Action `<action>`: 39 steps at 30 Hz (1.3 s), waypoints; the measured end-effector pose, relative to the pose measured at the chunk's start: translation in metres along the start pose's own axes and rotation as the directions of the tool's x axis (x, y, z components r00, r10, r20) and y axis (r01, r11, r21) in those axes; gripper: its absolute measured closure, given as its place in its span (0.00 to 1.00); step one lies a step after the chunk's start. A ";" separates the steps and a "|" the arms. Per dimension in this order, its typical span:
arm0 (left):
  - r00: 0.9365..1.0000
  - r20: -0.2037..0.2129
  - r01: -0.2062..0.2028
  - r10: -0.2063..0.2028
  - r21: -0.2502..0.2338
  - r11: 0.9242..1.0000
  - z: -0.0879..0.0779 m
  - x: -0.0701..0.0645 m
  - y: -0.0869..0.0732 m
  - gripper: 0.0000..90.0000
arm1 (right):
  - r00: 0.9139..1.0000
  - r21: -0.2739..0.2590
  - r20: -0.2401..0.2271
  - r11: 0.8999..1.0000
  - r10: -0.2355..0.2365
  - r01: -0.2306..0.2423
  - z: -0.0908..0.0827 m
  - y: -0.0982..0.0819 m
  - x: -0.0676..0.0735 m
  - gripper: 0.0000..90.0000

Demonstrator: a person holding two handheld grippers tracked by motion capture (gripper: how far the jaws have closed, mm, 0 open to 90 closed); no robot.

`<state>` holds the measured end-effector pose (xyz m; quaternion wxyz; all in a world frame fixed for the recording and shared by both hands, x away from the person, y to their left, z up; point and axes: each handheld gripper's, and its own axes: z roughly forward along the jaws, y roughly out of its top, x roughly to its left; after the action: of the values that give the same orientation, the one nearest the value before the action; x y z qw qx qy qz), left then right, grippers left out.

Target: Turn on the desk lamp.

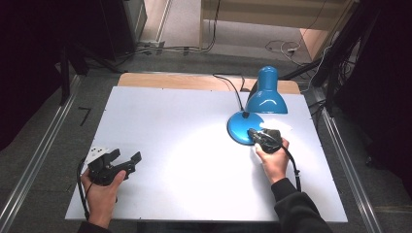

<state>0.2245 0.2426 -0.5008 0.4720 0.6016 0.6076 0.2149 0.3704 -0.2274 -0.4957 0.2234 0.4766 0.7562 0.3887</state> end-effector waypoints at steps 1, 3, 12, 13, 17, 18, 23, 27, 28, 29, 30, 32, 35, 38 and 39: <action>1.000 -0.001 0.000 0.000 0.001 1.000 0.000 0.000 0.000 0.16 | 1.000 0.001 -0.003 1.000 0.002 -0.002 0.000 0.000 0.000 0.96; 1.000 0.000 0.001 -0.001 0.001 1.000 0.000 0.000 0.000 0.16 | 1.000 0.003 -0.012 1.000 0.010 -0.010 0.000 0.000 -0.001 0.95; 1.000 0.002 0.000 0.000 0.001 1.000 0.000 0.000 0.000 0.16 | 0.998 -0.012 -0.046 0.999 0.038 -0.039 -0.005 0.002 -0.003 0.83; 1.000 0.002 -0.001 0.001 0.001 1.000 0.000 0.000 0.000 0.16 | 0.998 -0.015 -0.047 0.999 0.042 -0.043 -0.006 0.002 -0.003 0.82; 1.000 0.002 0.001 -0.001 -0.001 1.000 0.000 0.000 0.000 0.16 | 0.998 -0.017 -0.048 0.999 0.051 -0.051 -0.008 0.003 -0.004 0.77; 1.000 0.003 0.001 -0.001 -0.002 1.000 0.000 0.000 0.000 0.16 | 0.997 -0.018 -0.050 0.998 0.053 -0.054 -0.008 0.003 -0.005 0.76; 1.000 0.002 0.002 -0.002 -0.002 1.000 0.000 0.000 0.000 0.16 | 0.997 -0.018 -0.059 0.998 0.059 -0.060 -0.012 0.002 -0.006 0.72; 1.000 0.003 0.001 -0.001 -0.002 1.000 0.000 0.000 0.000 0.16 | 0.996 -0.015 -0.060 0.998 0.059 -0.060 -0.014 0.001 -0.006 0.68; 1.000 0.003 0.000 0.000 -0.002 1.000 0.000 0.000 0.000 0.16 | 0.996 -0.015 -0.062 0.998 0.058 -0.059 -0.015 0.001 -0.006 0.66; 1.000 0.004 0.000 0.000 -0.001 1.000 0.000 0.000 0.000 0.16 | 0.996 -0.016 -0.063 0.998 0.057 -0.058 -0.015 0.001 -0.006 0.65; 1.000 0.003 0.001 -0.001 -0.001 1.000 0.000 0.000 0.000 0.16 | 0.996 -0.013 -0.064 0.998 0.057 -0.058 -0.016 0.001 -0.006 0.64; 1.000 0.003 0.000 0.000 -0.002 1.000 0.000 0.000 0.000 0.16 | 0.996 -0.010 -0.065 0.998 0.057 -0.057 -0.017 0.001 -0.006 0.62; 1.000 0.003 0.000 0.000 -0.001 1.000 0.000 0.000 0.000 0.16 | 0.996 -0.005 -0.068 0.998 0.055 -0.056 -0.019 0.000 -0.007 0.58; 1.000 0.003 0.000 0.000 -0.001 1.000 0.000 0.000 0.000 0.16 | 0.996 -0.002 -0.073 0.998 0.056 -0.057 -0.020 -0.001 -0.007 0.55; 1.000 0.003 0.000 0.000 0.000 1.000 0.000 0.000 0.000 0.16 | 0.996 -0.004 -0.068 0.998 0.057 -0.058 -0.021 -0.001 -0.008 0.54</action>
<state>0.2245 0.2428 -0.5006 0.4727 0.6020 0.6068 0.2141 0.3585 -0.2421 -0.4846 0.1875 0.4840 0.7483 0.4131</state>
